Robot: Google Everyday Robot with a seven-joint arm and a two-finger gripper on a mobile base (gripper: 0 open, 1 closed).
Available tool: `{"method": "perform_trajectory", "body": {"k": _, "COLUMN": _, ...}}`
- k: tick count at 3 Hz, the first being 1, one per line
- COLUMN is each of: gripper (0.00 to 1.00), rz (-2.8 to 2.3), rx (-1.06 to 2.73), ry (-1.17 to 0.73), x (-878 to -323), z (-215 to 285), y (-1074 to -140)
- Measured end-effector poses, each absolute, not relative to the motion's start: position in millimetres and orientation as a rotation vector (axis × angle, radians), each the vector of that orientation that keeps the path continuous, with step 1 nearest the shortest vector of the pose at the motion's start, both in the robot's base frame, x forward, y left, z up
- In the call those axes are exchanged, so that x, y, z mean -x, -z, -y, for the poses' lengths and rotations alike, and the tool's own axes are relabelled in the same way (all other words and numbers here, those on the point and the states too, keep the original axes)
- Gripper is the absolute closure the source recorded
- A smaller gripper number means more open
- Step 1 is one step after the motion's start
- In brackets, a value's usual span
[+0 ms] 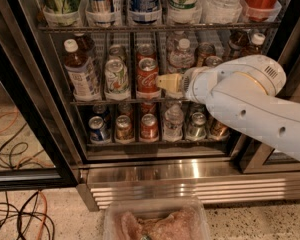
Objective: Pick water bottle from middle shelf of fridge
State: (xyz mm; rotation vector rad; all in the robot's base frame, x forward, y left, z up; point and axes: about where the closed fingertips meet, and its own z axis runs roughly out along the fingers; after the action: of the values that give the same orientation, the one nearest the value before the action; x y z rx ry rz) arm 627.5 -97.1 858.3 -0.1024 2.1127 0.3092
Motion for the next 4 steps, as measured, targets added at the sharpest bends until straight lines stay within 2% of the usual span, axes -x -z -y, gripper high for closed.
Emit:
{"method": "perform_trajectory", "body": {"k": 2, "gripper": 0.29, "rz": -2.105, "rx": 0.092, "ry": -0.292, "x": -647, "z": 94, "y": -857}}
{"method": "perform_trajectory", "body": {"k": 4, "gripper": 0.30, "rz": -2.078, "rx": 0.089, "ry": -0.258, "x": -680, "z": 98, "y": -858}}
